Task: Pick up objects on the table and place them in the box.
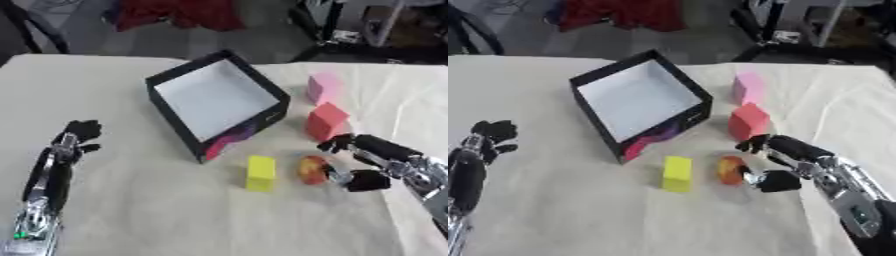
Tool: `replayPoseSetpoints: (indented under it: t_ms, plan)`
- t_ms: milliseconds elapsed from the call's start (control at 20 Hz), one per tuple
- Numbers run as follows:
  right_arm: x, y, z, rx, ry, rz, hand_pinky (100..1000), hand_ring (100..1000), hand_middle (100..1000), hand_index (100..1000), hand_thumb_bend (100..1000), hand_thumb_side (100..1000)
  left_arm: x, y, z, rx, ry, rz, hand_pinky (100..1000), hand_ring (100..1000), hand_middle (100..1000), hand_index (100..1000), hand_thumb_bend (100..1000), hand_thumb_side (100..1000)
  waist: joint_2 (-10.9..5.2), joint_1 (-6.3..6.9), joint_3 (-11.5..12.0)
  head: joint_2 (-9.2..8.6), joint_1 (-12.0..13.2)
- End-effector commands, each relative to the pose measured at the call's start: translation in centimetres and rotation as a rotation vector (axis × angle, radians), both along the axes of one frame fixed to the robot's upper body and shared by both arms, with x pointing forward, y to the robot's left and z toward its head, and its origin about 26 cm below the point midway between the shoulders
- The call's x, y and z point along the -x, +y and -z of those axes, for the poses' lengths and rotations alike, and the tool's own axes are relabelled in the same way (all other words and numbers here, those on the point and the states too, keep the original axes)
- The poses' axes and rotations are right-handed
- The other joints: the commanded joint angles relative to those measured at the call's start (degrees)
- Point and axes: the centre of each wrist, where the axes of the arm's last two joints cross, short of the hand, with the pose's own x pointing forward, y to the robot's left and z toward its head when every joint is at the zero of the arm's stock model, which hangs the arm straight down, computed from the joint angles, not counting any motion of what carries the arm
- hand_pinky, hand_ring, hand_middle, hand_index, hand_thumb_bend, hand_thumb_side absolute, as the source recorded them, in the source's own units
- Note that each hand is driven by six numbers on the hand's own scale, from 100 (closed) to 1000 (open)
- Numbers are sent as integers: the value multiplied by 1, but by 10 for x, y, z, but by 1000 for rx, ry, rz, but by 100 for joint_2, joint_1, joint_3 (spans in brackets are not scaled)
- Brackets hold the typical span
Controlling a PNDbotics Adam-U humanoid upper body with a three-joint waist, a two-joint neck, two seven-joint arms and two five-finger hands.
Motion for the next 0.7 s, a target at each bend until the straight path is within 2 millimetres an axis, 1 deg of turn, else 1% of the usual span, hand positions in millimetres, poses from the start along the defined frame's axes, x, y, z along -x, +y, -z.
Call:
replayPoseSetpoints:
  t_ms: [50, 300, 500, 600, 650, 700]
  plan:
    - [-6, -7, -10, 72, -8, -17, 843, 808, 801, 894, 100, 676, -3, 0, -9, -11, -29, 12, 779, 816, 739, 814, 155, 1000, -12, -49, 14, -9, -8]
    - [-11, -6, -14, 129, -6, -49, 848, 814, 805, 878, 100, 664, -3, 0, -9, -10, -28, 13, 779, 816, 739, 814, 155, 1000, -8, -52, 24, -9, -15]
    - [-13, -3, -17, 151, -18, -66, 850, 816, 798, 815, 100, 618, -3, 0, -9, -11, -28, 13, 779, 816, 739, 814, 155, 1000, -2, -52, 31, -9, -20]
    - [-14, -1, -18, 154, -29, -72, 849, 815, 790, 765, 100, 565, -3, -1, -8, -11, -28, 14, 779, 816, 739, 814, 155, 1000, -1, -53, 34, -9, -22]
    - [-14, -1, -19, 155, -38, -75, 848, 813, 782, 713, 100, 511, -3, -1, -9, -10, -28, 15, 779, 816, 739, 814, 155, 1000, -2, -53, 35, -9, -22]
    - [-15, 0, -20, 154, -49, -76, 848, 812, 778, 686, 100, 488, -3, -1, -9, -10, -28, 15, 779, 816, 739, 814, 155, 1000, -3, -53, 36, -9, -21]
